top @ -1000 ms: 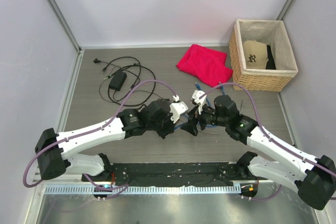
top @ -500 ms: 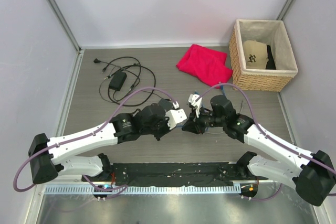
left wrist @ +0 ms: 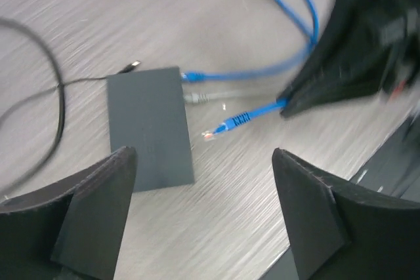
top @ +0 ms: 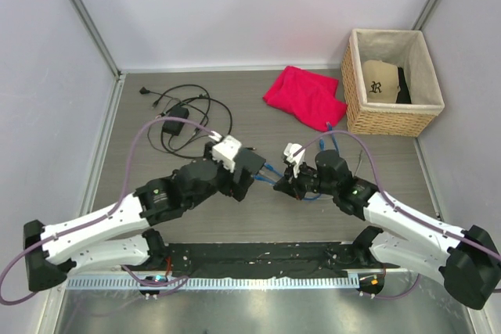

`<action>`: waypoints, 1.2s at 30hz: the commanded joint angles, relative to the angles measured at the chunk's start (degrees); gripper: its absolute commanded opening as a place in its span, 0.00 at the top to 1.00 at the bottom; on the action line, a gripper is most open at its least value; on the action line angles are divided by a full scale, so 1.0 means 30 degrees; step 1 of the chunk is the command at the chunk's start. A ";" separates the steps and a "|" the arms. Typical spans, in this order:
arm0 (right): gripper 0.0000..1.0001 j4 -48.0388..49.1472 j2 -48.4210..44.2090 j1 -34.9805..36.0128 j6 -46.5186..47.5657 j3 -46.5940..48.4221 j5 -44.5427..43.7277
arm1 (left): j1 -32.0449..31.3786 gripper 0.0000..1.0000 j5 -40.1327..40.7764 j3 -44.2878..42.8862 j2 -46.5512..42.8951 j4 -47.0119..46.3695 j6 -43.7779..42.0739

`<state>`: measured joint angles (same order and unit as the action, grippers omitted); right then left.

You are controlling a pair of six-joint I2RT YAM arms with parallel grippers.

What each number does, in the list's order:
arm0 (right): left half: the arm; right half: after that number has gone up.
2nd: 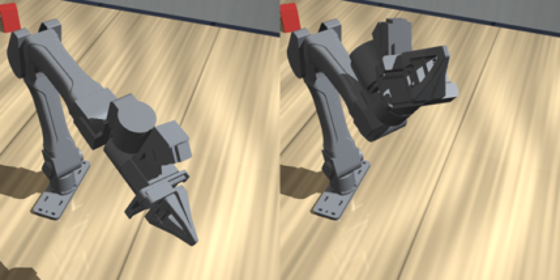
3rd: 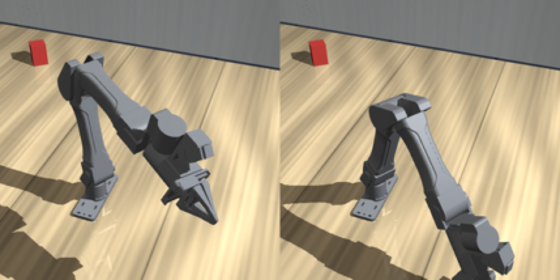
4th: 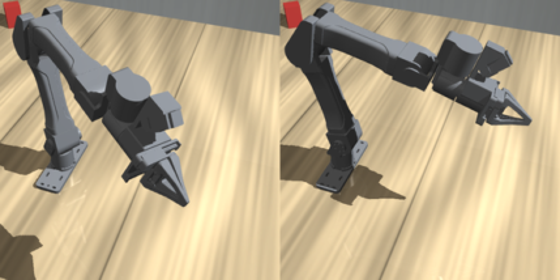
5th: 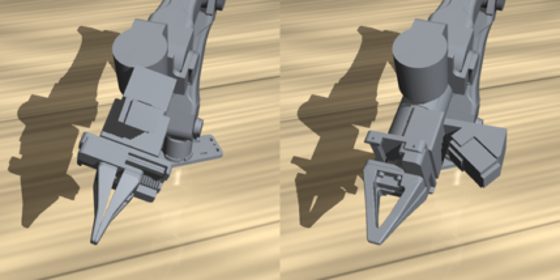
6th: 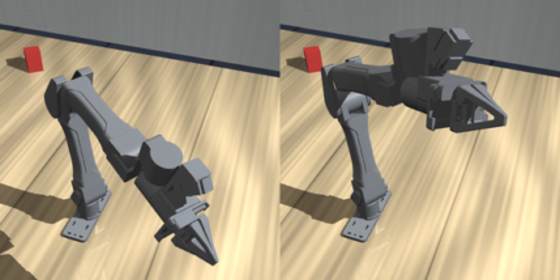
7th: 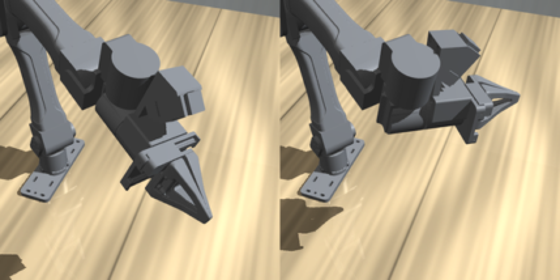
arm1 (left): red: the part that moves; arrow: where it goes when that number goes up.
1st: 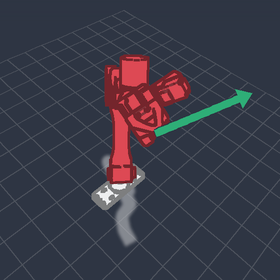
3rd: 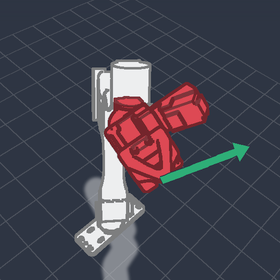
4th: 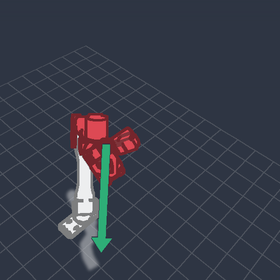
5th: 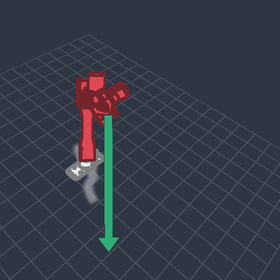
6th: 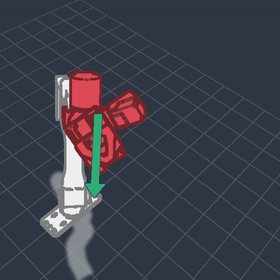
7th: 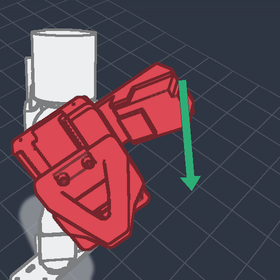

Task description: Insert the plug into the switch port

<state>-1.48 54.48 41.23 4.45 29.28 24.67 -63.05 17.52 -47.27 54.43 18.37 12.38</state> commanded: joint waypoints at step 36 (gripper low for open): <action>0.99 1.2913 0.2084 0.4801 -0.6403 -0.3899 -0.9658 | 0.3759 0.38 0.2189 0.3743 0.3065 -0.7879 2.1097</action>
<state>31.09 60.01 56.21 -9.63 17.65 -5.15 -52.10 25.30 -35.97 62.74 2.98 74.83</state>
